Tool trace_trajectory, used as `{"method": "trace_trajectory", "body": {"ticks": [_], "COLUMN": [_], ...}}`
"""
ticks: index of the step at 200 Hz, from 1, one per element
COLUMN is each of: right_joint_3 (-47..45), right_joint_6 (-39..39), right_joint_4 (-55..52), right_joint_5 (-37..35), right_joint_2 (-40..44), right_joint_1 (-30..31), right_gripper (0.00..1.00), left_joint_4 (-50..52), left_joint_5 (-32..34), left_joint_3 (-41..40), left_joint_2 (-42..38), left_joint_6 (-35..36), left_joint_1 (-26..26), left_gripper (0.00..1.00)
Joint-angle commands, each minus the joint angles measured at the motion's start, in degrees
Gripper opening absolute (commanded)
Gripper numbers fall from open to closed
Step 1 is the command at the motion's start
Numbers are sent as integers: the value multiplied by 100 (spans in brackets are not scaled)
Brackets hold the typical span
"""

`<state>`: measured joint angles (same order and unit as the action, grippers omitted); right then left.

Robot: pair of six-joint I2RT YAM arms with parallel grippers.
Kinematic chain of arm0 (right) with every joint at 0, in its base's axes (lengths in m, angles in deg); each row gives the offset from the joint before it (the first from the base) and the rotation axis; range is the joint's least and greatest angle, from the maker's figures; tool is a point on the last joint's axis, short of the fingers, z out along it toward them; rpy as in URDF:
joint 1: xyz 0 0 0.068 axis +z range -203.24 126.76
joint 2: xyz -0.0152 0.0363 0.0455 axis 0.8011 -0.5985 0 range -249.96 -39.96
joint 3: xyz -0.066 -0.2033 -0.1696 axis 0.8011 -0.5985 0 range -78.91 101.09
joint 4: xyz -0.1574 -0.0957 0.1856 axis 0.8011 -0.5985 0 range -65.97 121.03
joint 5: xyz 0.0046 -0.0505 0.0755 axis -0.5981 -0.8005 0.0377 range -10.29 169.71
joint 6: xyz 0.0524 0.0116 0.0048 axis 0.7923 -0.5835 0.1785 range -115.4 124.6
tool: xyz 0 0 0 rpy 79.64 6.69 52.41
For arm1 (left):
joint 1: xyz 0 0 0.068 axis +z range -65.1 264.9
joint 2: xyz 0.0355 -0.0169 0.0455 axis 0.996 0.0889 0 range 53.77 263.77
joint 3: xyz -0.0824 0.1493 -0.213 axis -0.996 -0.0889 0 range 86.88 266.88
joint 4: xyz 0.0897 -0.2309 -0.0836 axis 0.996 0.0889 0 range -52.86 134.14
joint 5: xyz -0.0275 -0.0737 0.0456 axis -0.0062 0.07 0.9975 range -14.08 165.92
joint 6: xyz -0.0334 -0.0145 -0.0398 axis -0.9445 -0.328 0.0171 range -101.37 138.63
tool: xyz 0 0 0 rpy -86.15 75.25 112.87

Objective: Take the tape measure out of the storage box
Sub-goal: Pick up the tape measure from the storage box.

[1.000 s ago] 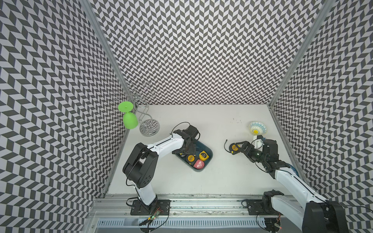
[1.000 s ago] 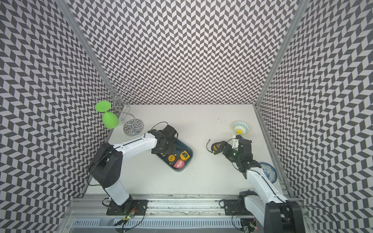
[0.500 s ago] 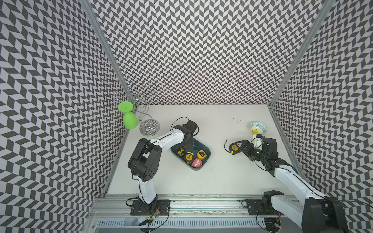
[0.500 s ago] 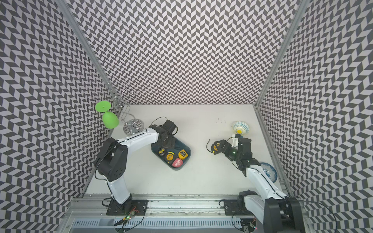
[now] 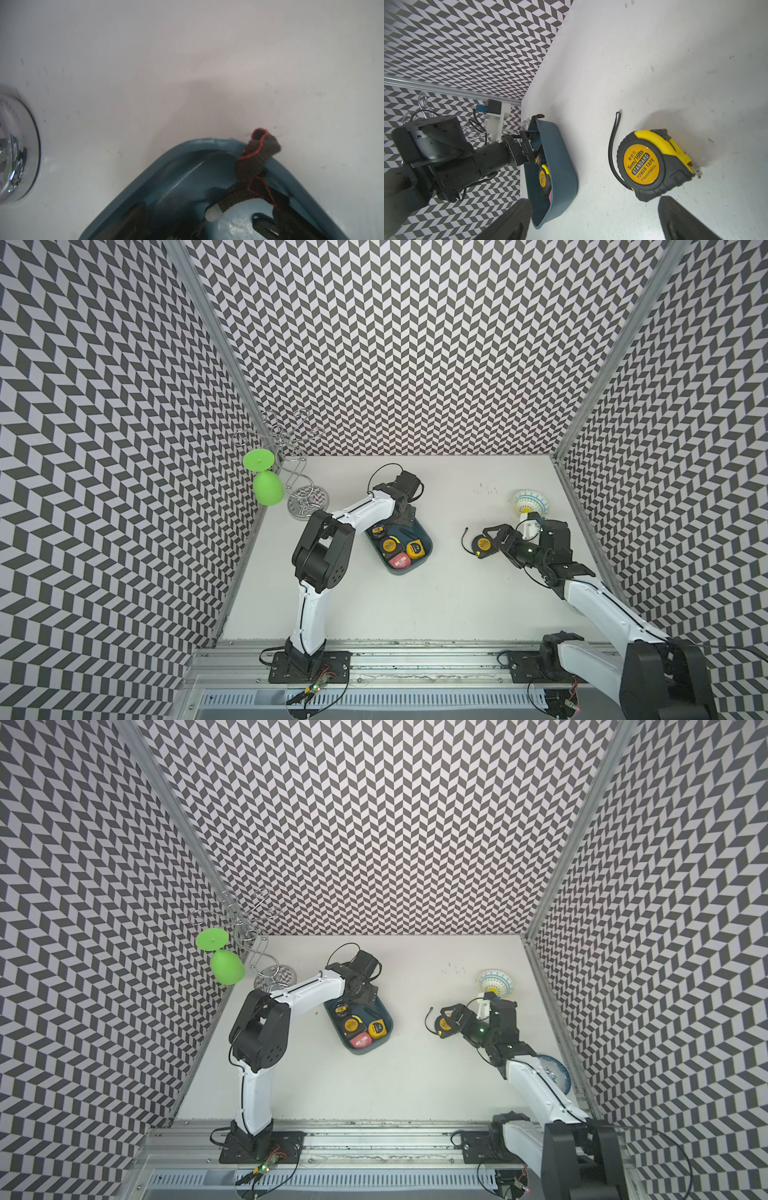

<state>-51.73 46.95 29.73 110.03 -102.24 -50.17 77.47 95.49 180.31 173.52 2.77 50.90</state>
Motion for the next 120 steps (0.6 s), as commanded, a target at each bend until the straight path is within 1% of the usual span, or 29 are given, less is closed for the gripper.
{"method": "trace_trajectory", "body": {"ticks": [1, 23, 59, 74, 120], "right_joint_3": [194, 282, 419, 408, 436], "right_joint_6": [-126, -157, -271, -269, -275], "right_joint_4": [146, 124, 80, 129, 234], "right_joint_5": [-2, 10, 93, 150, 284], "right_joint_2": [-86, -134, -214, -278, -423], "right_joint_1": [-26, -26, -26, -26, -17], "right_gripper": [99, 100, 100, 100, 99], "left_joint_4": [-253, -15, 209, 262, 624], "left_joint_5": [-164, -183, -216, -261, -286], "left_joint_3": [420, 564, 233, 213, 595], "left_joint_2": [194, 246, -244, -376, -181], "left_joint_6": [234, 93, -307, -342, -399], "left_joint_1": [-371, -493, -418, -397, -252], "left_gripper": [100, 100, 100, 100, 100]}}
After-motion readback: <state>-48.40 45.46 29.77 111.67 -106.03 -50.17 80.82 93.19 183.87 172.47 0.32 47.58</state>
